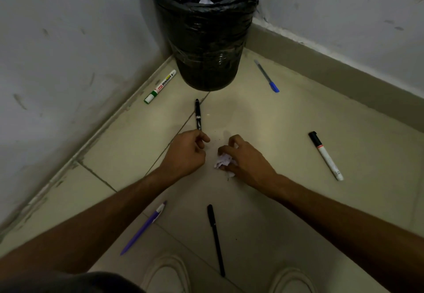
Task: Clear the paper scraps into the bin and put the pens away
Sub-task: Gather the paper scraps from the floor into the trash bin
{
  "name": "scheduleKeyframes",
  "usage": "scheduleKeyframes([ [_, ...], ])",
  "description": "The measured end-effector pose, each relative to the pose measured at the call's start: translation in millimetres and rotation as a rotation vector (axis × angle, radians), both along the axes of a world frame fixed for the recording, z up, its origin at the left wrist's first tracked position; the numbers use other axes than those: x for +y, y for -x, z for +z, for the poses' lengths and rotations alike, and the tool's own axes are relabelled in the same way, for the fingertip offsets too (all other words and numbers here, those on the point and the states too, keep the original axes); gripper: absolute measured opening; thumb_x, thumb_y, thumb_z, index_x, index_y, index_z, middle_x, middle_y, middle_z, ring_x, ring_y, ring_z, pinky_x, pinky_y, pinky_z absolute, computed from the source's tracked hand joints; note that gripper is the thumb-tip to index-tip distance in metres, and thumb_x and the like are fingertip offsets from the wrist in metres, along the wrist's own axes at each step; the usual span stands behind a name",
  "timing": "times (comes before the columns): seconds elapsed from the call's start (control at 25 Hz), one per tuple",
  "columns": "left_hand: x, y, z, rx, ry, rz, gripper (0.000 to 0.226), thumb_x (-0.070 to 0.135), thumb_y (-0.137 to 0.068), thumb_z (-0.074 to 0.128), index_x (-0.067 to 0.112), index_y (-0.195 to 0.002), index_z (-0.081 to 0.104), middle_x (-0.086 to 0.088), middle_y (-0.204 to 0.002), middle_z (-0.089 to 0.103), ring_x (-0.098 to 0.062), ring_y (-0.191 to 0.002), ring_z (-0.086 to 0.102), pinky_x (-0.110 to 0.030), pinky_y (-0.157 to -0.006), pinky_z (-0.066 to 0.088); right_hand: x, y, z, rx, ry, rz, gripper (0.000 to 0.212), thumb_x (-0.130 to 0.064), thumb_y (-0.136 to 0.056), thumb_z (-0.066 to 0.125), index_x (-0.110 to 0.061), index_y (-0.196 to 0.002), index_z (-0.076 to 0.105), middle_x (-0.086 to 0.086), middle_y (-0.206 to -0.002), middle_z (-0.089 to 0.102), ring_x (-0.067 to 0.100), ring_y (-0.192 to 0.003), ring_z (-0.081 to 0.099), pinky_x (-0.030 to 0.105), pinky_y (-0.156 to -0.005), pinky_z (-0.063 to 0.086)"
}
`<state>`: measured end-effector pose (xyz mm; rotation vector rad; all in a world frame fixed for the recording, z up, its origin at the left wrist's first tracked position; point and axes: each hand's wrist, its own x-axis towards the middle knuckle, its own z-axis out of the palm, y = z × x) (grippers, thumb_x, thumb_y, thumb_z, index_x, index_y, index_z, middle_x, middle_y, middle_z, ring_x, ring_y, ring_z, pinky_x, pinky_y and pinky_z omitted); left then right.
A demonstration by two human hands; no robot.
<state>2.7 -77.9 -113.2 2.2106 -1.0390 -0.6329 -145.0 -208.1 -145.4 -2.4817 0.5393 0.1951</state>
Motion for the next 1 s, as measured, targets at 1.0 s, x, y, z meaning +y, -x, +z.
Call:
scheduleKeyframes([
  [1.0,-49.0,-22.7,108.2,-0.04,0.235,0.078,0.024,0.001,-0.079,0.064,0.016,-0.096,0.071,0.006,-0.081,0.066,-0.007,-0.064,0.067,-0.021,-0.057,0.059,-78.5,-43.5,147.4,-0.103,0.088,0.058,0.014,-0.029,-0.079,0.079,-0.017,-0.078,0.073,-0.003,-0.082,0.073,0.004,-0.073,0.065,0.021,-0.067,0.048],
])
